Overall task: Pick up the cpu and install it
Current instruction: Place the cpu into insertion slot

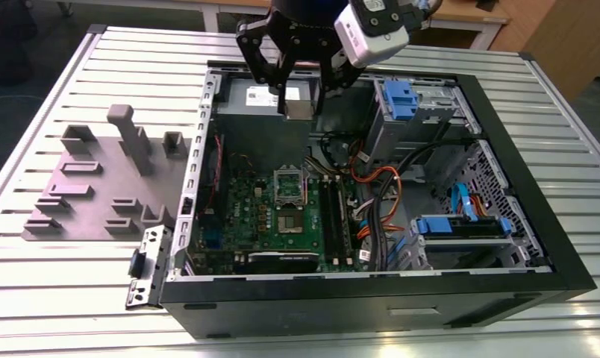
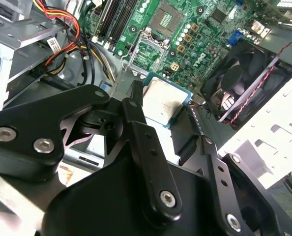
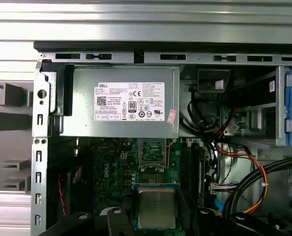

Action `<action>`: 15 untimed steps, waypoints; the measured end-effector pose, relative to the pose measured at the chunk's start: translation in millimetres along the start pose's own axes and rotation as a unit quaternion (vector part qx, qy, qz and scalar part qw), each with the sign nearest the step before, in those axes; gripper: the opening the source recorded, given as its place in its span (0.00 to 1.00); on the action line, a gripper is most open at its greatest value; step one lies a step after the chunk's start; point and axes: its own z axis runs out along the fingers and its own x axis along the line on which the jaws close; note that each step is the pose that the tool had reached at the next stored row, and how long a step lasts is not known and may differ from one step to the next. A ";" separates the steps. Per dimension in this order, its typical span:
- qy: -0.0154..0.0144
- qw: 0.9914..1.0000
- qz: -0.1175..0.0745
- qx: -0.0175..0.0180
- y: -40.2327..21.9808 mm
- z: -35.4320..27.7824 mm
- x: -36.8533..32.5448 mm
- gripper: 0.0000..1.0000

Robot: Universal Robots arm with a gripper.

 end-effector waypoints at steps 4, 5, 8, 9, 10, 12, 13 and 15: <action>0.000 1.000 0.000 0.000 -0.8 3.8 -0.3 0.47; 0.000 1.000 0.000 0.000 -1.1 4.2 -0.3 0.47; 0.000 1.000 0.000 0.000 -1.3 4.7 -0.3 0.47; 0.000 1.000 0.000 0.000 -1.3 4.8 -0.3 0.47; 0.000 1.000 0.000 0.000 -1.3 5.0 -0.3 0.47; 0.000 1.000 0.000 0.000 -1.3 5.2 -0.3 0.47; 0.000 1.000 0.000 0.000 -1.3 5.3 -0.3 0.47; 0.000 1.000 0.000 0.000 -2.2 5.4 -0.4 0.47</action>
